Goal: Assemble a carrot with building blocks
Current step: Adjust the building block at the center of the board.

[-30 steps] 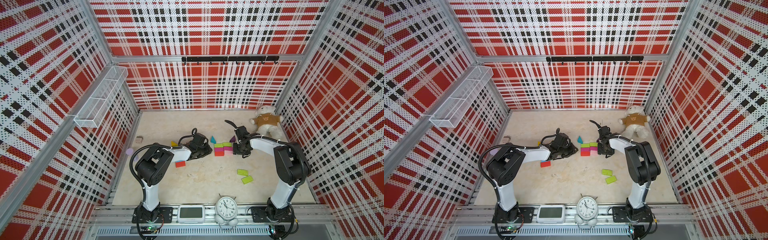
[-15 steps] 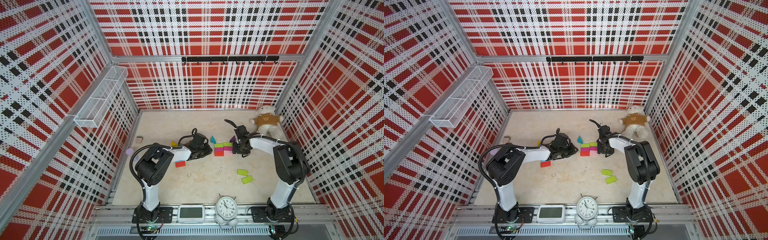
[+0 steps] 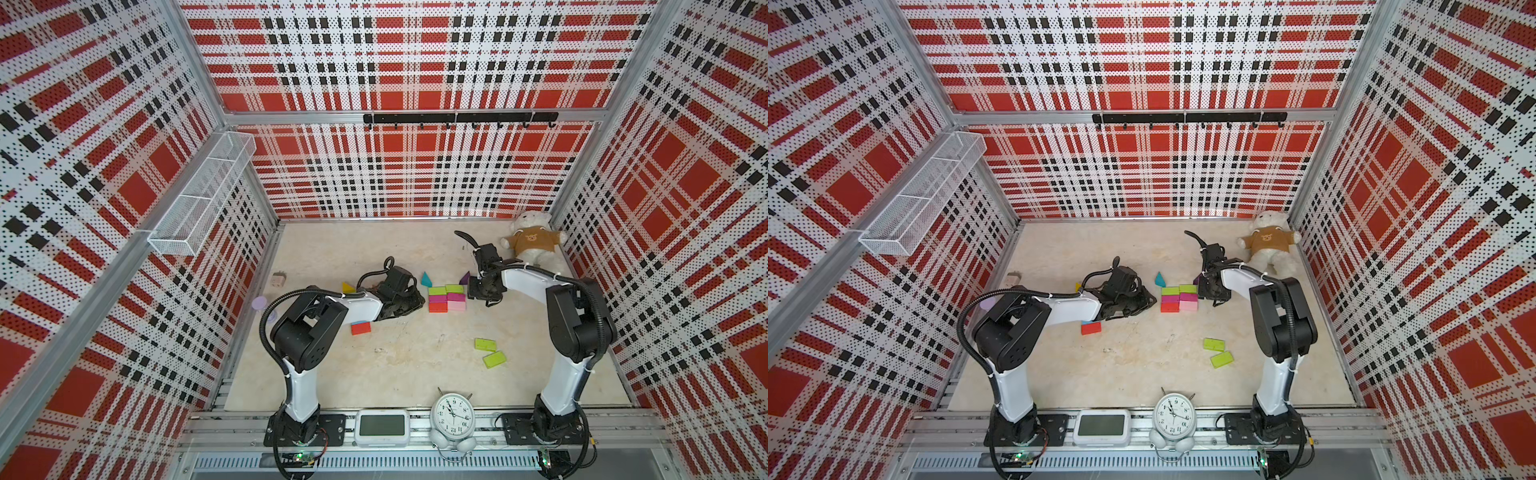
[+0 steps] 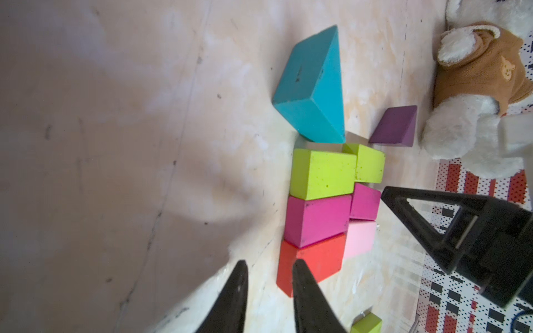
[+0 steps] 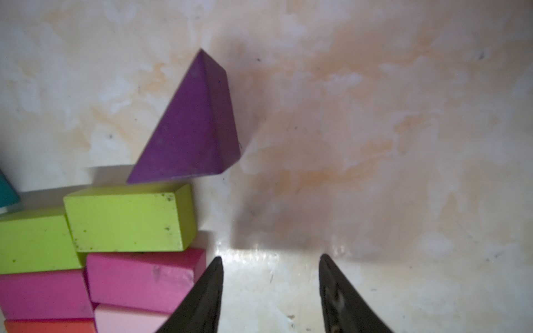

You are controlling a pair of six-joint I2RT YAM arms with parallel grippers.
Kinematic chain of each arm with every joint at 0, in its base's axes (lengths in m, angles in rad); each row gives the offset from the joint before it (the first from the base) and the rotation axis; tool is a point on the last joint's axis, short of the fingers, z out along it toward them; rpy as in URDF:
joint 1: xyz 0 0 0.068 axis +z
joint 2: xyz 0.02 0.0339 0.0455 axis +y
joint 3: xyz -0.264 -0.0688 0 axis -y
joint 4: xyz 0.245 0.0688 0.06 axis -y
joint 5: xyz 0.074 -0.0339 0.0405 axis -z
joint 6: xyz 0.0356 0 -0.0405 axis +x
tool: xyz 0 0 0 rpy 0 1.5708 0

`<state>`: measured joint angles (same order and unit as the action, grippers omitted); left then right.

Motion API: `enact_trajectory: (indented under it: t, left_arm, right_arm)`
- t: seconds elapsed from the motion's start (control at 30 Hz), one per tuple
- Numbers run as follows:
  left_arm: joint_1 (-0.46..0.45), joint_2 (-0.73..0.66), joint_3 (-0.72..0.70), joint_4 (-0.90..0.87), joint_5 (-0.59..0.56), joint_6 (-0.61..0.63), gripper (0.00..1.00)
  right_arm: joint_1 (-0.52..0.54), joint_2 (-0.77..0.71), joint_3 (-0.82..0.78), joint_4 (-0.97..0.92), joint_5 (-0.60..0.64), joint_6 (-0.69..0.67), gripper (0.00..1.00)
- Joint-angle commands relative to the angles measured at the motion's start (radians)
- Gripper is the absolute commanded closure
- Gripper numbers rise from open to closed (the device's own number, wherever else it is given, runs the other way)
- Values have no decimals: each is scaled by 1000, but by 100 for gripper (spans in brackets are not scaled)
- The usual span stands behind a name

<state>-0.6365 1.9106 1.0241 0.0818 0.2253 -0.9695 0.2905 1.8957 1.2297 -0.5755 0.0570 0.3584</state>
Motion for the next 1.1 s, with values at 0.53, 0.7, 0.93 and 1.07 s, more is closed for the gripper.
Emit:
enact_trajectory:
  t: [0.53,0.7,0.93,1.07]
  left_arm:
    - [1,22,25,8,12,-11,69]
    - [1,24,25,12,13,-11,69]
    - [1,19,20,13,13,-12,69]
    - [0,16,14,18,11,-12,70]
  right_arm:
    - [18,59,33,31,-42,6,45]
    - [20,54,33,29,-39,10,45]
    - [22,53,37,28,-46,15,45]
    - [22,46,34,29,-39,22,45]
